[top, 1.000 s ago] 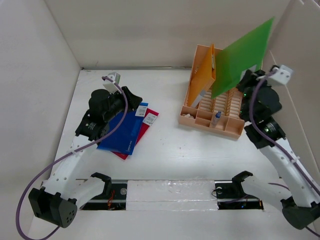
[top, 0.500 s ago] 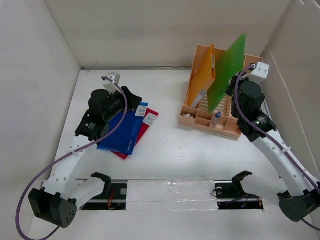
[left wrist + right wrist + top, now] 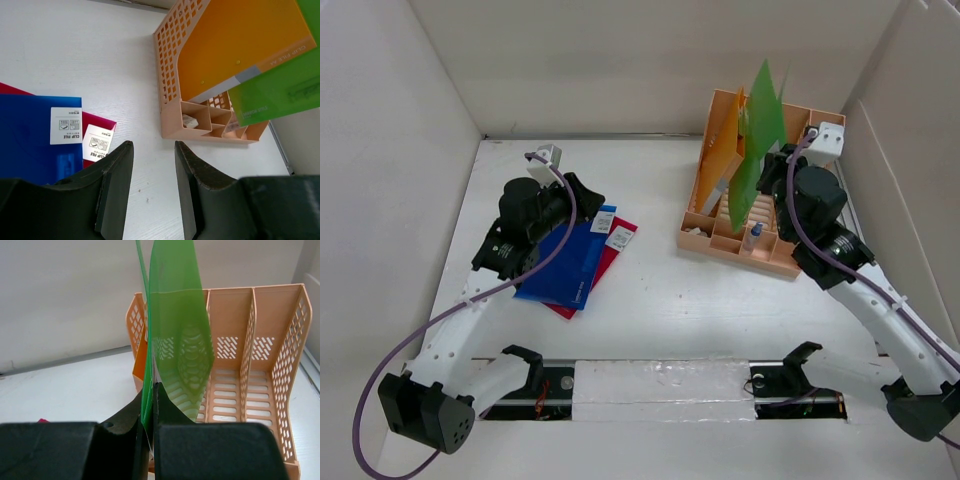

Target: Organize the desk

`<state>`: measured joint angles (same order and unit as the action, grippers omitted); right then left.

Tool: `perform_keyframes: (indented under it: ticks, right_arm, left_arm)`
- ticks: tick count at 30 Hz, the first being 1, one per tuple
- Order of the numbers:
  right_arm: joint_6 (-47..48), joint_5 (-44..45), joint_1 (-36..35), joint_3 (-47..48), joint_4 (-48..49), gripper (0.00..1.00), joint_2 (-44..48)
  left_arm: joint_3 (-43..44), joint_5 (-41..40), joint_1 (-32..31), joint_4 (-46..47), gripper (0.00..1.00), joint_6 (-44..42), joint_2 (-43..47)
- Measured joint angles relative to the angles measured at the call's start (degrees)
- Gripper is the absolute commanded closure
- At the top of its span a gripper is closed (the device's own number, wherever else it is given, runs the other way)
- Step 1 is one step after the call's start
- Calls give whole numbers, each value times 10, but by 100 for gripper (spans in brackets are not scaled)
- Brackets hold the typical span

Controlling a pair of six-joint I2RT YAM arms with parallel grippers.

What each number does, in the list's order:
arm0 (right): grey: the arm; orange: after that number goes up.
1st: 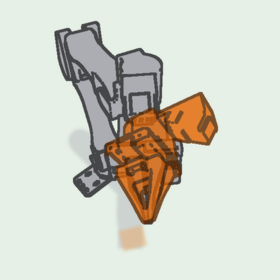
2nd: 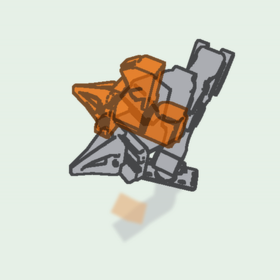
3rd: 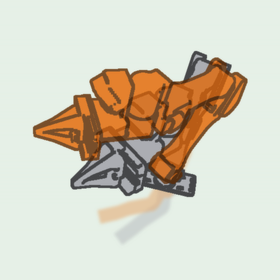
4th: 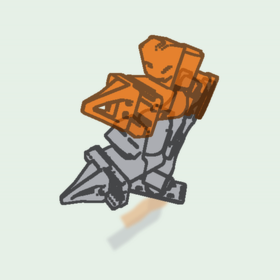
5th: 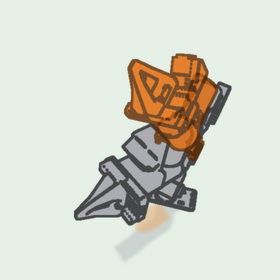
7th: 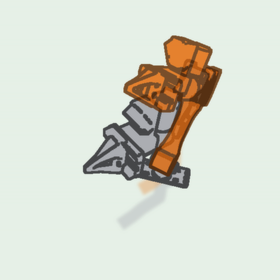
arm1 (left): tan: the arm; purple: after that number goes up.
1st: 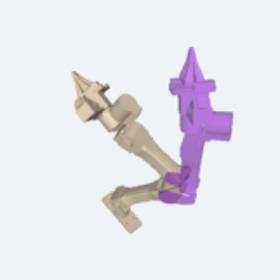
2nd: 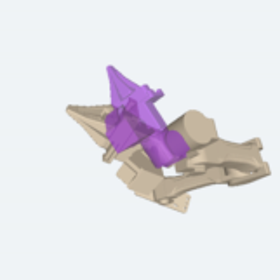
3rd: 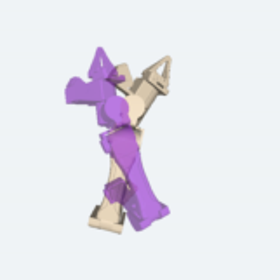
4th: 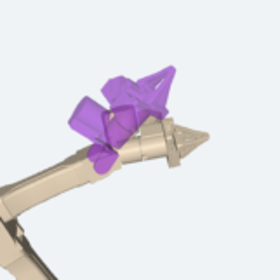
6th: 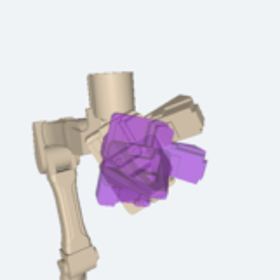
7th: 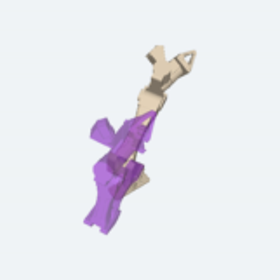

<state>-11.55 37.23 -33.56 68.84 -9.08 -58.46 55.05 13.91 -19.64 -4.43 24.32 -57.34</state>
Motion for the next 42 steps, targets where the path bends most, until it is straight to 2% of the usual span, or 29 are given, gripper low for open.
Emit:
perform_keyframes:
  ticks: [31, 42]
  right_arm:
    - [17, 20, -53, 120, -43, 100, -122]
    - [23, 42, -75, 139, -55, 100, -127]
  left_arm:
    - [0, -9, 0, 0, 66, -1, 7]
    - [0, -9, 0, -1, 65, -2, 11]
